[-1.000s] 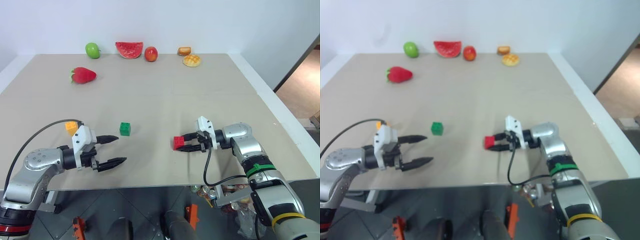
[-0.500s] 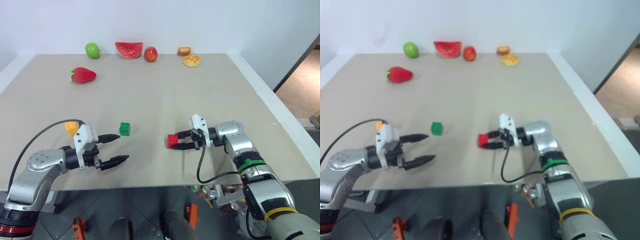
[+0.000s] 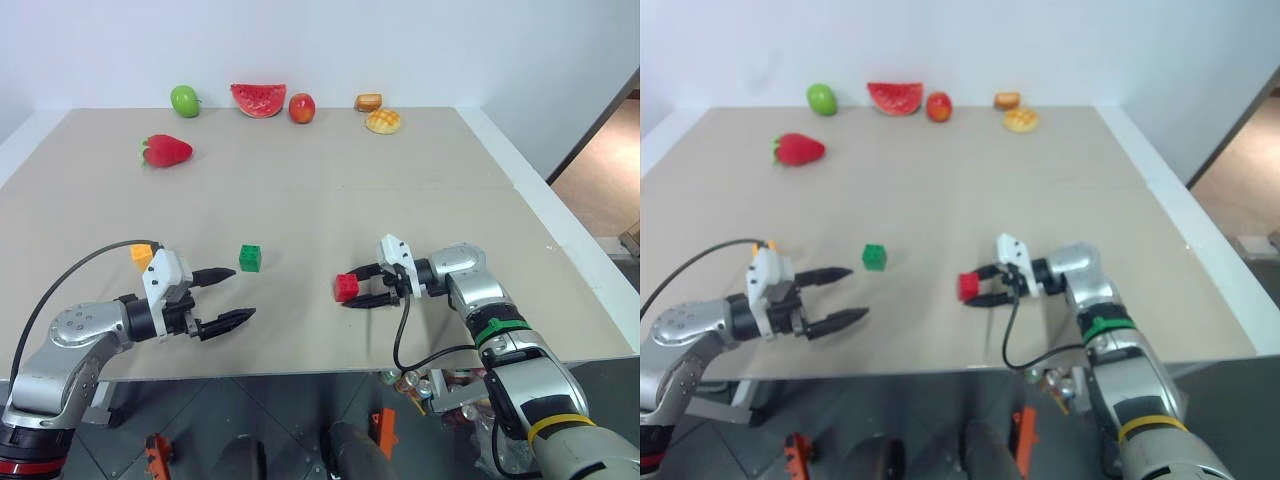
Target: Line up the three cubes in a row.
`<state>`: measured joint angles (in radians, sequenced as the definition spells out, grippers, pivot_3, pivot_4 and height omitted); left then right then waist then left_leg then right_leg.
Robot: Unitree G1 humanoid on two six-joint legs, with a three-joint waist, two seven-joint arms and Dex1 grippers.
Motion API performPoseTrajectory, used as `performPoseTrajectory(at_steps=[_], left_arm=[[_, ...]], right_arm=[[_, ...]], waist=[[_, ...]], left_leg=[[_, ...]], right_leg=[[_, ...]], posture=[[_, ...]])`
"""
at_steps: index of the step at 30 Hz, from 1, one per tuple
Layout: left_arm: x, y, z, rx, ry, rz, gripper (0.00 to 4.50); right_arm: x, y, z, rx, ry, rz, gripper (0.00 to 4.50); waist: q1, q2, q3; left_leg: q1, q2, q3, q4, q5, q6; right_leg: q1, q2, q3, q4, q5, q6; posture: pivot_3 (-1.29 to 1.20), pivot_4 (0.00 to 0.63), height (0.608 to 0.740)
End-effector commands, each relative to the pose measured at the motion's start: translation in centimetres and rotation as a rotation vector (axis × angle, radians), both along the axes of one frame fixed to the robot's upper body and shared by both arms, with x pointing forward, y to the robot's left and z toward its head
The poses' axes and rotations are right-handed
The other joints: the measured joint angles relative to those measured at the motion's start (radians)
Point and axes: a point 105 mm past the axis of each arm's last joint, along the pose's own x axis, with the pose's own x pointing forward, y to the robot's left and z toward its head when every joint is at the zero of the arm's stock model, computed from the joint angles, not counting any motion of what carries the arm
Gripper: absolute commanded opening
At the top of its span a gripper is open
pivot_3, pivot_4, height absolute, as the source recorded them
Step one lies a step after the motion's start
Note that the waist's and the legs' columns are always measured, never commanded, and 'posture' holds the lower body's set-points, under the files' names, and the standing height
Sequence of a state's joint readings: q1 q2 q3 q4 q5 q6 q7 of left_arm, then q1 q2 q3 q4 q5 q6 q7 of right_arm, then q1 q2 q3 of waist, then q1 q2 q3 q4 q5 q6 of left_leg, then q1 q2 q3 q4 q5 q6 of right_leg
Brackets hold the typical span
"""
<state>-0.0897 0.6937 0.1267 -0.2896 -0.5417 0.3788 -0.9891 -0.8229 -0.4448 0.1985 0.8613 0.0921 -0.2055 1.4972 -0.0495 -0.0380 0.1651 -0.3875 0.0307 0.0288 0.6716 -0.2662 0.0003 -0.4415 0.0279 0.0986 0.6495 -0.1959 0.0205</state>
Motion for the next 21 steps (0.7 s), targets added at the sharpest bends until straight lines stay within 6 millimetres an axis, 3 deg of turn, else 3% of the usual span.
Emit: performPoseTrajectory(at_steps=[1, 7, 13, 17, 21], left_arm=[[0.1, 0.9, 0.4, 0.002, -0.022, 0.037, 4.36], [1.2, 2.9, -2.8, 0.080, 0.048, 0.195, 4.36], [2.0, 3.4, -2.7, -0.053, 0.083, 0.362, 4.36], [2.6, 2.0, -3.1, -0.078, 0.090, 0.381, 4.36], [3.6, 0.3, -3.2, -0.075, 0.077, 0.377, 4.36]], right_arm=[[0.9, -0.2, 1.2, -0.010, -0.076, -0.020, 3.99], [1.0, -1.9, 3.4, -0.016, -0.093, -0.020, 3.99], [1.0, -4.0, 8.8, 0.038, -0.191, -0.050, 3.99], [0.7, -2.9, 12.2, 0.196, -0.229, -0.080, 3.99], [-0.9, -1.4, 11.6, 0.226, -0.222, -0.060, 3.99]], waist=[[-0.001, 0.000, 0.000], [0.000, 0.000, 0.000], [0.002, 0.000, 0.000], [0.001, 0.000, 0.000], [0.004, 0.000, 0.000]], left_leg=[[0.000, 0.000, 0.000, 0.000, 0.000, 0.000], [0.001, 0.000, 0.001, 0.000, 0.000, 0.000], [0.001, 0.000, 0.000, 0.000, 0.000, 0.000], [0.001, 0.000, -0.001, 0.000, 0.000, 0.000], [0.001, 0.000, -0.001, 0.000, 0.000, 0.000]], right_leg=[[0.000, 0.000, 0.000, 0.000, 0.000, 0.000], [0.000, 0.000, 0.000, 0.000, 0.000, 0.000], [0.000, -0.003, 0.000, 0.000, 0.000, 0.000], [0.000, -0.003, 0.000, 0.000, 0.001, 0.001], [0.001, -0.001, 0.000, 0.000, 0.001, 0.001]], posture=[[0.00, 0.150, 0.740], [0.00, 0.150, 0.740], [0.00, 0.150, 0.740], [0.00, 0.150, 0.740], [0.00, 0.150, 0.740]])
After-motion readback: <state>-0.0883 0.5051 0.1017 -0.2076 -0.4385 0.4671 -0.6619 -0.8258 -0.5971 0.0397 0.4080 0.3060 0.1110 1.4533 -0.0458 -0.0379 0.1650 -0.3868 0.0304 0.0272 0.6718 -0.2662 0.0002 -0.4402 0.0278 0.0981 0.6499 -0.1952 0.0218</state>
